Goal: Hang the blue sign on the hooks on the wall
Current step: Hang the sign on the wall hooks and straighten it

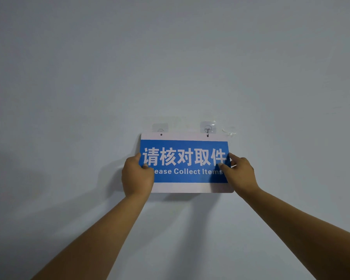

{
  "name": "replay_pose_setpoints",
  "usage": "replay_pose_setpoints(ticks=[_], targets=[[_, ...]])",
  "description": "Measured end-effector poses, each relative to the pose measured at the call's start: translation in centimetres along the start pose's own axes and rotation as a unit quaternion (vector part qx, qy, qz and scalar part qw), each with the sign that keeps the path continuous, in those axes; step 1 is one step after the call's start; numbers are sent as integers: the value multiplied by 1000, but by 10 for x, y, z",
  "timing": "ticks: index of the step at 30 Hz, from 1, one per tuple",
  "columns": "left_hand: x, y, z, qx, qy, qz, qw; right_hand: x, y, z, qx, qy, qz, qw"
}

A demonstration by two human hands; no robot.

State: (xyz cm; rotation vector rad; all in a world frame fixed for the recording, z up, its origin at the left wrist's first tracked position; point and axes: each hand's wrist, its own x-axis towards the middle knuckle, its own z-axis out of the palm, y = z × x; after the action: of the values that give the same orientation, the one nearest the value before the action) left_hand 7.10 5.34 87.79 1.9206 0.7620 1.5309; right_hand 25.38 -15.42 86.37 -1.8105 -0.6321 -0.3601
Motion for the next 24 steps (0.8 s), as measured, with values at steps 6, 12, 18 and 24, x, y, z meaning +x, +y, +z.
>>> replay_pose_setpoints(ticks=[6, 12, 18, 24], targets=[[-9, -23, 13, -12, -18, -9, 1000, 2, -2, -4, 6, 8, 10, 1000], [-9, -34, 21, -20, -22, -13, 999, -1, 4, -2, -21, -8, -1, 1000], [-13, -42, 28, -62, -63, -11, 996, 1, 8, 8, -37, -29, -2, 999], [-8, -37, 31, -92, -47, -49, 994, 6, 7, 16, -20, -17, 14, 1000]])
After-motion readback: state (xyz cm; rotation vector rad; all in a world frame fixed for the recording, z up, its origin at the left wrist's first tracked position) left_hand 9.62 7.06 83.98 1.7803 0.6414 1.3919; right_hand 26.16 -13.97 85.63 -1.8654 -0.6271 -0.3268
